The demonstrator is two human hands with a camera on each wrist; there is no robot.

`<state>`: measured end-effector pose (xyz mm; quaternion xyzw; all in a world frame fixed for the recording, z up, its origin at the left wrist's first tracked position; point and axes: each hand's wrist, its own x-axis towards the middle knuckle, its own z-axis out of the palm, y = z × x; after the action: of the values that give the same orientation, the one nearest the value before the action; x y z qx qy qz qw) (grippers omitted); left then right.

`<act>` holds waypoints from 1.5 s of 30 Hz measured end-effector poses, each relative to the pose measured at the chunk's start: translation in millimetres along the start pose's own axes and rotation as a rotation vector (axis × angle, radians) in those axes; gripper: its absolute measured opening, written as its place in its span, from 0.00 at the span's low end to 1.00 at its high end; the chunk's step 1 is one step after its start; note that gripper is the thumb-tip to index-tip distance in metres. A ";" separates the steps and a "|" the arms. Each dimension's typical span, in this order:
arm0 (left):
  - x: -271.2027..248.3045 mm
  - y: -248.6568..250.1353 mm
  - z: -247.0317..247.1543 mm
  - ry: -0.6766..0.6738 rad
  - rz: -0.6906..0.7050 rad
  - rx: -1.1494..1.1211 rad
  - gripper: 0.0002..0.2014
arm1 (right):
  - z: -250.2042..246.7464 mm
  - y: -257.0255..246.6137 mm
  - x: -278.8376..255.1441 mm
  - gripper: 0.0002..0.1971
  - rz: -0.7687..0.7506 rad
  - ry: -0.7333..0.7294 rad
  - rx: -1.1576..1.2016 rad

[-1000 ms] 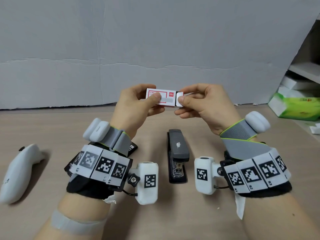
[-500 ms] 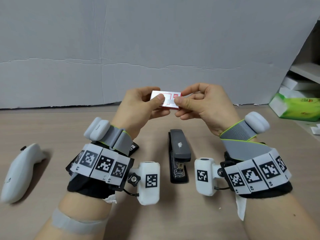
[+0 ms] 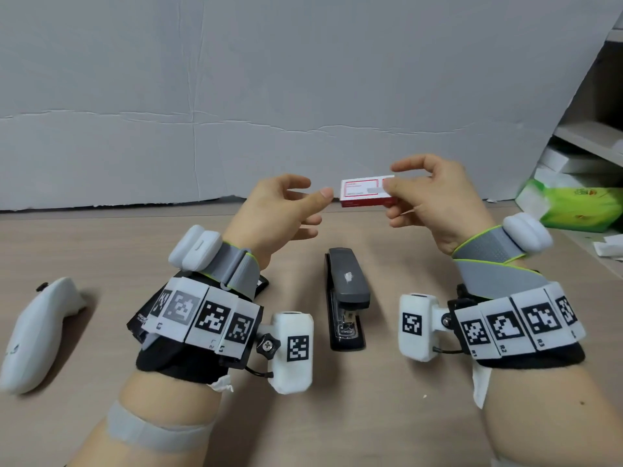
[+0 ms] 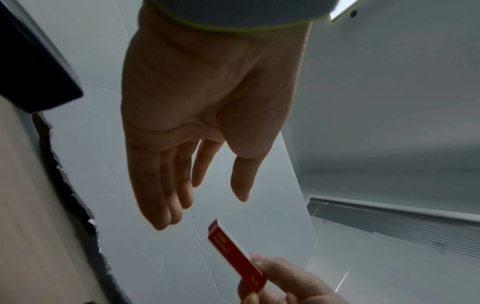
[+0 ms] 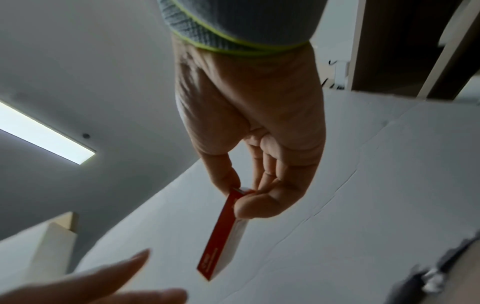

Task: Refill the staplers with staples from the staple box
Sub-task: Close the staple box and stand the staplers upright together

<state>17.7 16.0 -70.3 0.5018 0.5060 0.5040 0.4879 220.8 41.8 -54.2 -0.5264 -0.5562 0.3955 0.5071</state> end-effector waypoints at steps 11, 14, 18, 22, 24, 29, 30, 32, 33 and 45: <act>-0.7 -1.1 4.7 -0.028 0.004 0.037 0.14 | -30.3 61.6 14.9 0.02 0.365 -0.106 -0.371; 1.4 -2.3 4.8 -0.010 0.003 0.028 0.13 | -29.4 59.7 19.9 0.03 0.388 -0.153 -0.440; 3.2 -1.4 1.2 0.022 0.013 0.014 0.12 | -25.7 55.9 26.1 0.10 0.408 -0.163 -0.598; 2.7 3.8 -2.9 0.051 0.034 -0.003 0.11 | -18.2 45.2 20.5 0.11 0.348 -0.171 -0.687; 0.6 8.3 -5.5 0.068 0.049 -0.007 0.11 | -8.8 37.0 12.5 0.15 0.264 -0.209 -0.677; -9.8 15.3 -13.0 0.109 0.102 0.037 0.10 | 21.3 11.4 -15.5 0.31 0.146 -0.357 -0.812; -13.7 15.5 -17.4 0.115 0.107 0.075 0.09 | 28.6 6.8 -23.5 0.32 0.158 -0.403 -0.844; -15.2 16.2 -27.5 0.122 0.098 0.173 0.08 | 41.0 2.3 -32.7 0.29 0.150 -0.468 -0.946; -18.2 17.7 -34.5 0.136 0.096 0.233 0.09 | 46.4 0.9 -39.2 0.27 0.136 -0.484 -0.998; -55.4 -5.9 -71.0 0.039 -0.187 0.999 0.19 | 65.2 -0.2 -63.0 0.15 0.121 -0.459 -1.228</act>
<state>-52.3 -40.8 -75.7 0.6169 0.7372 0.1638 0.2219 152.5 -14.3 -74.6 -0.6526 -0.7443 0.1361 -0.0403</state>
